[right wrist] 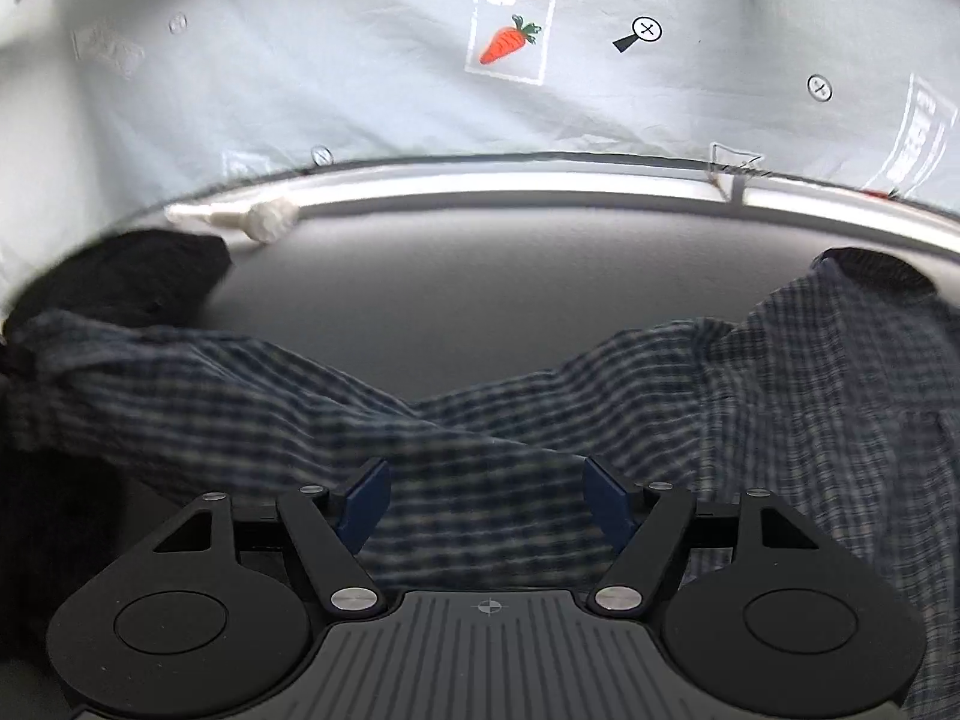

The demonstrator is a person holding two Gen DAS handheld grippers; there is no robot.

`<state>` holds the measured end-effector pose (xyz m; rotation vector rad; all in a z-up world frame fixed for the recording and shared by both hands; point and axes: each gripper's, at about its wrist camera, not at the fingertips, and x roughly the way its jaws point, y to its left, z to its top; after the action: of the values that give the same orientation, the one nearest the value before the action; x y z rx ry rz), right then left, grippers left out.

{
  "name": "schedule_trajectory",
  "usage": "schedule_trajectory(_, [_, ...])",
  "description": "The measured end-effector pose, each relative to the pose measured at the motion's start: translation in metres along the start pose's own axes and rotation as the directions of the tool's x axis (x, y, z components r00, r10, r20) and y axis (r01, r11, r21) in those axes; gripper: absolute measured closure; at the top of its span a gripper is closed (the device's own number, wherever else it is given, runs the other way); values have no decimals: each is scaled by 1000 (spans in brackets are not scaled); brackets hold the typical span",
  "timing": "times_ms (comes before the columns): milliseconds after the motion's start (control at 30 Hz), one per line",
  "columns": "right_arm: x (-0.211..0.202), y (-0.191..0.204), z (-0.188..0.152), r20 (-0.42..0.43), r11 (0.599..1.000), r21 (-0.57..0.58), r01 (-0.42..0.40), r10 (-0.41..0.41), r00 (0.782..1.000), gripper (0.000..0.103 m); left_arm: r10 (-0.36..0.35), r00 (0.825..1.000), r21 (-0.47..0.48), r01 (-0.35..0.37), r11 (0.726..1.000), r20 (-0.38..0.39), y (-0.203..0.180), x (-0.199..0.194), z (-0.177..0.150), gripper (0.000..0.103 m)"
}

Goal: Fold clothes

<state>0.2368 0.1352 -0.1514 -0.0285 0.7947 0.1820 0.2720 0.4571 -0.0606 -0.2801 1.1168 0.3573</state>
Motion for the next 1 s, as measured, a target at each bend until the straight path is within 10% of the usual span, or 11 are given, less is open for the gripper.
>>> schedule_trajectory(233, [38,1,-10,-180,999,36,-39,44,983,17,23,998,17,-23,1000,-50,0,12,1,91])
schedule_trajectory(367, [18,-4,-5,-70,983,139,-118,129,989,15,9,998,7,-9,1000,-70,5,12,3,91])
schedule_trajectory(500, [22,-16,6,2,972,233,-29,29,1000,12,4,997,6,-3,1000,-81,6,11,3,91])
schedule_trajectory(667, [21,38,7,61,971,86,-222,217,974,13,7,997,15,-6,1000,-81,5,13,3,90])
schedule_trajectory(1000, [63,133,-4,9,975,-162,-151,154,988,15,-28,991,53,36,998,-132,5,13,5,76])
